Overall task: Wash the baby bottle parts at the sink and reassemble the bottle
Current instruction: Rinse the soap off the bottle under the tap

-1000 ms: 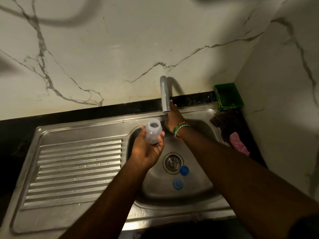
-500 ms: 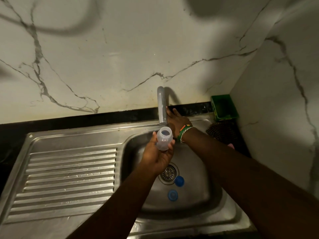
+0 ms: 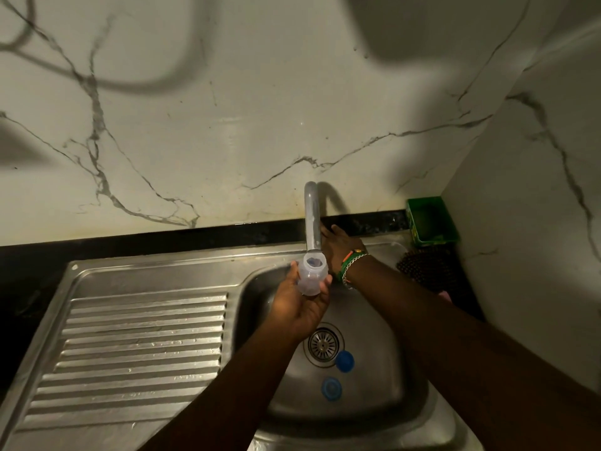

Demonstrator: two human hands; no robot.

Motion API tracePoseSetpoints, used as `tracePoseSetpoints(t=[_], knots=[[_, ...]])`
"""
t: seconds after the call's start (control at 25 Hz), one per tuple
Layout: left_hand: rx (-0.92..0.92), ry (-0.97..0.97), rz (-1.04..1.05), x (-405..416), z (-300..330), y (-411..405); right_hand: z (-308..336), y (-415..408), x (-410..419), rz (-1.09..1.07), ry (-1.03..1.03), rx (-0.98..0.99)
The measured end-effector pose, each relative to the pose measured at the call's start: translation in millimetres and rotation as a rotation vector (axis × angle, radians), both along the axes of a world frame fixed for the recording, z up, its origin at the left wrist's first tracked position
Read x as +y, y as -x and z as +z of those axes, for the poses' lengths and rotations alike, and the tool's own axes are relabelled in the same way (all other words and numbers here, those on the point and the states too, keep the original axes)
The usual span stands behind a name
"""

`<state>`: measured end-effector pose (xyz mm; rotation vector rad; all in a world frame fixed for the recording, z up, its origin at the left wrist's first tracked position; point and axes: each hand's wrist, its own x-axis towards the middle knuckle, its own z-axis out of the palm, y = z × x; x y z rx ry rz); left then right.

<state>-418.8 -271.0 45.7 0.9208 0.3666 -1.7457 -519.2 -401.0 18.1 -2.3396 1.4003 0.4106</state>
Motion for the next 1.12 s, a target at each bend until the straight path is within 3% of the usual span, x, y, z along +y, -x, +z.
tracePoseSetpoints(t=[0.08,0.2,0.28,0.4,0.6,0.76,0.88,1.04,1.12], knots=[[0.008,-0.002,0.011,-2.5,0.1,0.1,11.9,2.0,5.5,-0.134,0.067,-0.192],[-0.007,0.003,0.041,-5.6,-2.4,-1.8,36.5,8.8,34.4,-0.510,0.266,-0.816],[-0.013,0.005,0.062,-8.2,-4.3,-2.2,52.2,22.8,65.2,-0.431,0.324,-0.969],[-0.056,-0.004,0.065,-6.4,-6.8,0.7,65.3,38.5,97.9,-0.173,0.201,-0.799],[-0.106,0.014,0.099,1.2,1.6,8.3,69.3,41.8,106.3,-0.122,0.171,-0.418],[-0.189,0.057,0.115,-3.3,13.5,13.1,73.6,32.3,109.6,-0.190,0.076,-0.528],[-0.176,0.043,0.151,-4.7,18.5,9.3,78.8,27.8,107.9,-0.177,0.139,-0.344],[-0.224,0.061,0.081,-5.6,19.2,2.4,80.3,21.7,113.5,-0.256,0.085,-0.428],[-0.262,0.075,0.048,-4.7,16.1,-0.4,74.6,18.8,116.2,-0.301,0.125,-0.351]])
